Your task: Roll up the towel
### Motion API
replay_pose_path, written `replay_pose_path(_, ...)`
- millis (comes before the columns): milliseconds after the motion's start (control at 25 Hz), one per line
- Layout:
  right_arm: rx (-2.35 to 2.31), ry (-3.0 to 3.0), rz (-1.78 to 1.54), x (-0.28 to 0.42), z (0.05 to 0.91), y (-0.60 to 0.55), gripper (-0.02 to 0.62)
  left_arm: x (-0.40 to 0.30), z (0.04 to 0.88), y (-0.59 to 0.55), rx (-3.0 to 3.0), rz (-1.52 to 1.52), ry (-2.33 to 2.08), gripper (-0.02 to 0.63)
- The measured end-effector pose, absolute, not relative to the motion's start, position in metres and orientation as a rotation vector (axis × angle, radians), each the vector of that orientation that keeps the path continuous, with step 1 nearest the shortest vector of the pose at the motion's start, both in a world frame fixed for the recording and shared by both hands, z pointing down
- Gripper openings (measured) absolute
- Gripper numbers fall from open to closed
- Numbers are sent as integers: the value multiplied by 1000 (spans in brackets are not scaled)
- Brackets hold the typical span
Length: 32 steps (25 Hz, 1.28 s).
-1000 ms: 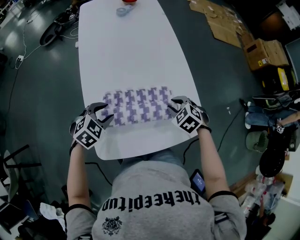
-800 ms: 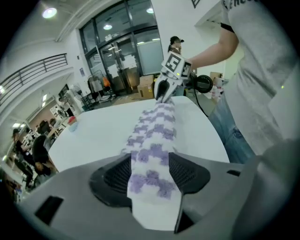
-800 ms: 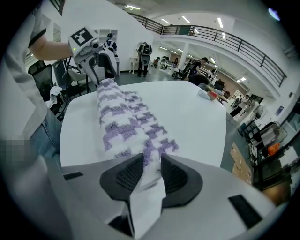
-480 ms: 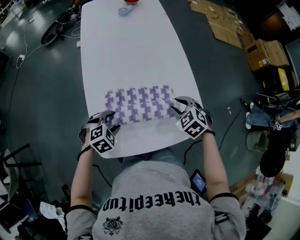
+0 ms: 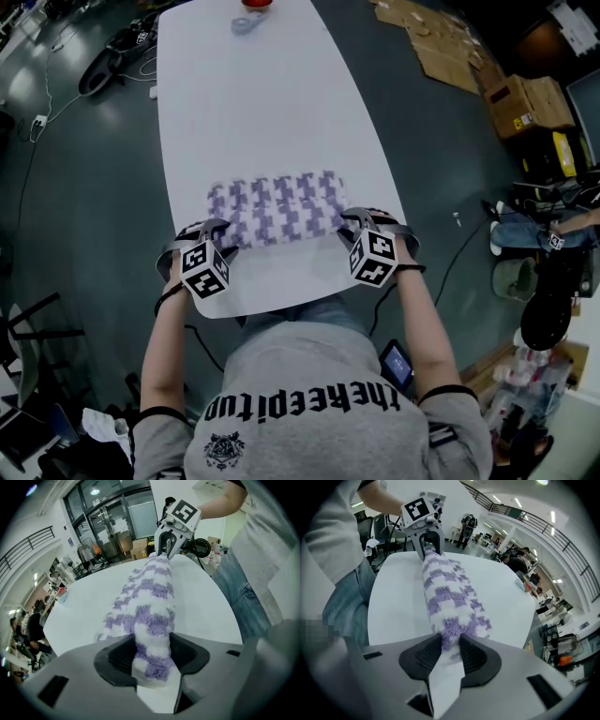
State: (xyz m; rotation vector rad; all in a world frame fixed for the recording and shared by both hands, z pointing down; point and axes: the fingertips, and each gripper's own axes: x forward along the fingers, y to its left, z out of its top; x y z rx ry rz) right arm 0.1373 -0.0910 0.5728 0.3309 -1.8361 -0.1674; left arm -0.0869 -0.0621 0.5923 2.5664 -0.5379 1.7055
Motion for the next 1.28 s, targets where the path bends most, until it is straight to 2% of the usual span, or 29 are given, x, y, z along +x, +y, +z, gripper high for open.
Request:
replay_pose_path(80, 340, -1845, -150, 137, 571, -90, 93, -87, 590, -60, 2569, 1697, -514, 187)
replay_pose_path(240, 319, -1871, -99, 139, 566, -79, 84, -85, 583, -50, 2567, 1654, -447, 145)
replay_pose_path(560, 237, -1925, 54, 147, 561, -32, 86, -78, 580, -1, 2557, 1548, -261, 144)
replay_pose_path(1280, 450, -1991, 63, 137, 548, -95, 91, -92, 560, -62, 2588, 1376, -453, 156)
